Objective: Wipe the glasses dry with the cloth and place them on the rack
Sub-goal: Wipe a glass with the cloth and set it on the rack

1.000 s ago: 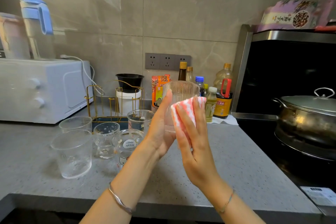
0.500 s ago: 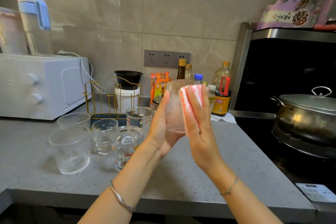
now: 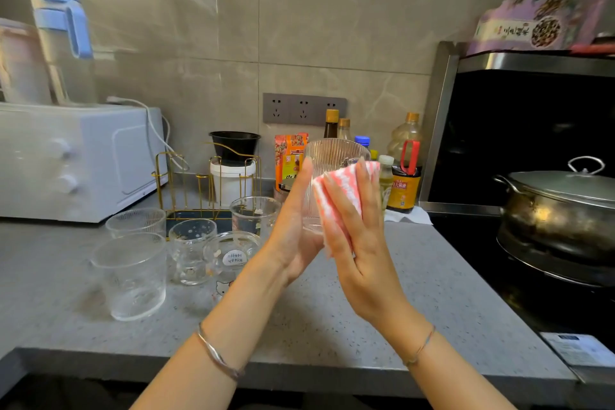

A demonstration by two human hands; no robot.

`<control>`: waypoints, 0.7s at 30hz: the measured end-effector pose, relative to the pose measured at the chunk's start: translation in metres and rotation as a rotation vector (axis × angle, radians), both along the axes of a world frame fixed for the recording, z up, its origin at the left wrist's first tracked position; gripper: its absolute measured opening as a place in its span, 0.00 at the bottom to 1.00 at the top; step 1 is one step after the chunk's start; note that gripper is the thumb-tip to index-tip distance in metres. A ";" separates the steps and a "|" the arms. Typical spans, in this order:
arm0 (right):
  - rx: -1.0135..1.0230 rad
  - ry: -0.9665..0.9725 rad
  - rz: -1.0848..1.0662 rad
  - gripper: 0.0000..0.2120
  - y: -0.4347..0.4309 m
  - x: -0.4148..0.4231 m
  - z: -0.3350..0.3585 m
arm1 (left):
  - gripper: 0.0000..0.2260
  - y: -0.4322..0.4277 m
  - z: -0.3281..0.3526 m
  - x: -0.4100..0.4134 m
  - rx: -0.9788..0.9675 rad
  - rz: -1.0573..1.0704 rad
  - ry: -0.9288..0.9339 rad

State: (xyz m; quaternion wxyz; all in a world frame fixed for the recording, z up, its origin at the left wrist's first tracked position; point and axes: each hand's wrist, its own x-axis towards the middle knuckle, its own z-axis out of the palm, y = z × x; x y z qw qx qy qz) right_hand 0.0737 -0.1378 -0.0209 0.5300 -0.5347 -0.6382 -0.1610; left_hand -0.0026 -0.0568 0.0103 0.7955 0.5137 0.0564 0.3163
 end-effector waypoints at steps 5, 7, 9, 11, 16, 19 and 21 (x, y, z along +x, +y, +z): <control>0.017 0.119 0.028 0.21 0.004 0.008 0.023 | 0.24 -0.002 -0.009 -0.003 -0.015 -0.004 -0.044; 0.013 0.208 0.061 0.20 0.004 0.013 0.035 | 0.23 -0.005 -0.012 -0.002 -0.028 -0.021 -0.065; 0.021 0.263 0.117 0.20 0.003 0.013 0.040 | 0.25 -0.008 -0.014 0.000 -0.048 -0.026 -0.098; 0.028 0.295 0.164 0.21 0.001 0.005 0.035 | 0.26 -0.008 -0.013 0.001 -0.060 -0.004 -0.136; -0.020 0.270 0.186 0.22 -0.005 -0.014 -0.003 | 0.29 -0.003 -0.003 -0.002 -0.093 -0.015 -0.167; -0.010 0.277 0.174 0.25 -0.006 -0.015 -0.009 | 0.29 -0.003 -0.001 -0.004 -0.048 0.021 -0.116; -0.004 0.274 0.156 0.25 -0.004 -0.014 -0.010 | 0.30 -0.002 0.000 -0.005 -0.028 0.049 -0.069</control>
